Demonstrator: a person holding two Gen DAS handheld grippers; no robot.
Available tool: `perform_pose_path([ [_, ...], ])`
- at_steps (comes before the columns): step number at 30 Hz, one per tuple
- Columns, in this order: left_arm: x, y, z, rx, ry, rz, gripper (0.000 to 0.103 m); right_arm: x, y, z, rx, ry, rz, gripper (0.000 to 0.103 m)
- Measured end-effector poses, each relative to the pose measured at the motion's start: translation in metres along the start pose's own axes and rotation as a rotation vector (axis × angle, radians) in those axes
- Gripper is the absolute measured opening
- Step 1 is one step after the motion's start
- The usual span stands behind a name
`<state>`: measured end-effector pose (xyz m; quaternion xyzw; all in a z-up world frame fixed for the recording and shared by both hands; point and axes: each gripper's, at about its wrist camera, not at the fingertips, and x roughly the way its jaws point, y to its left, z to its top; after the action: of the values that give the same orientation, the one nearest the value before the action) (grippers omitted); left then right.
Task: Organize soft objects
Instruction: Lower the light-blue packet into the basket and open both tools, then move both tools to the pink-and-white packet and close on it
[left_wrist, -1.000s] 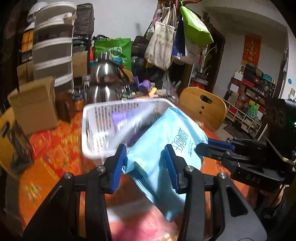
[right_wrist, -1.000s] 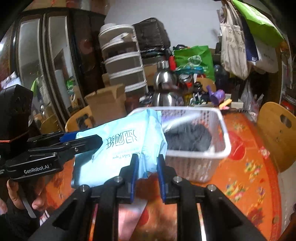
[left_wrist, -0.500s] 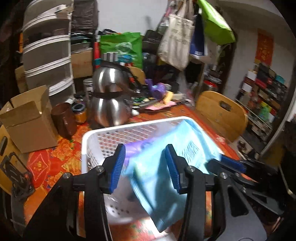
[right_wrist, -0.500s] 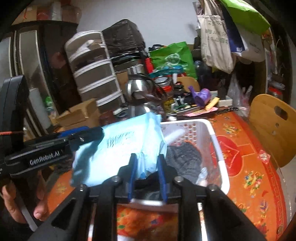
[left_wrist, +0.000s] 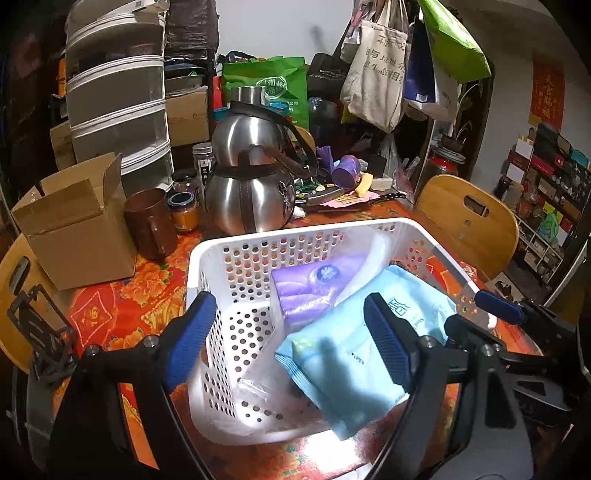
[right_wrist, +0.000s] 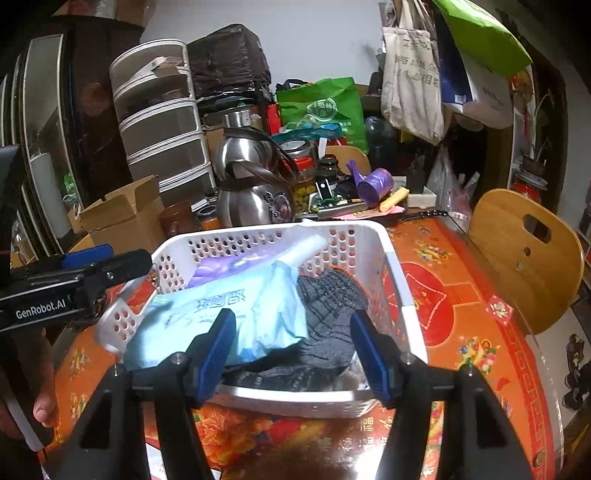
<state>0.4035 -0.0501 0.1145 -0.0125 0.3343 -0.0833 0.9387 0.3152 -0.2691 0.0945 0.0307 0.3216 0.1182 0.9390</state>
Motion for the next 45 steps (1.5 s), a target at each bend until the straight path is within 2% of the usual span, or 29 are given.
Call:
perform_pose_path([
  [7, -0.028, 0.003, -0.023, -0.001, 0.025, 0.017, 0.081, -0.03, 0.009, -0.008, -0.013, -0.042, 0.021, 0.064],
  [9, -0.045, 0.008, -0.039, -0.014, 0.037, 0.019, 0.081, -0.05, 0.013, -0.023, -0.014, -0.054, 0.033, 0.069],
  [12, -0.074, 0.017, -0.077, -0.026, 0.06, 0.05, 0.081, -0.073, 0.021, -0.054, -0.04, -0.058, 0.059, 0.082],
  [16, -0.106, 0.035, -0.146, -0.06, 0.097, 0.052, 0.082, -0.08, 0.038, -0.113, -0.086, 0.025, 0.111, 0.082],
  [21, -0.114, 0.054, -0.215, -0.134, 0.141, 0.069, 0.082, -0.071, 0.053, -0.164, -0.093, 0.111, 0.155, 0.082],
  [23, -0.109, 0.056, -0.238, -0.15, 0.167, 0.048, 0.082, -0.068, 0.059, -0.175, -0.087, 0.137, 0.182, 0.082],
  [26, -0.098, 0.054, -0.259, -0.142, 0.192, 0.03, 0.082, -0.06, 0.069, -0.186, -0.1, 0.173, 0.212, 0.08],
  [29, -0.088, 0.05, -0.267, -0.14, 0.207, 0.019, 0.082, -0.053, 0.073, -0.191, -0.095, 0.209, 0.235, 0.07],
  [32, -0.079, 0.05, -0.271, -0.14, 0.219, 0.006, 0.081, -0.047, 0.077, -0.193, -0.1, 0.249, 0.253, 0.068],
  [34, -0.076, 0.049, -0.271, -0.139, 0.214, 0.004, 0.08, -0.042, 0.082, -0.193, -0.118, 0.273, 0.264, 0.061],
  [37, -0.072, 0.048, -0.268, -0.134, 0.205, -0.009, 0.072, -0.039, 0.086, -0.193, -0.127, 0.286, 0.275, 0.057],
  [40, -0.071, 0.043, -0.266, -0.128, 0.193, -0.044, 0.055, -0.035, 0.092, -0.19, -0.134, 0.294, 0.287, 0.05],
  [42, -0.071, 0.04, -0.265, -0.126, 0.194, -0.073, 0.038, -0.034, 0.096, -0.191, -0.148, 0.296, 0.284, 0.046],
  [45, -0.07, 0.039, -0.264, -0.149, 0.203, -0.12, 0.034, -0.033, 0.096, -0.19, -0.153, 0.302, 0.299, 0.043],
])
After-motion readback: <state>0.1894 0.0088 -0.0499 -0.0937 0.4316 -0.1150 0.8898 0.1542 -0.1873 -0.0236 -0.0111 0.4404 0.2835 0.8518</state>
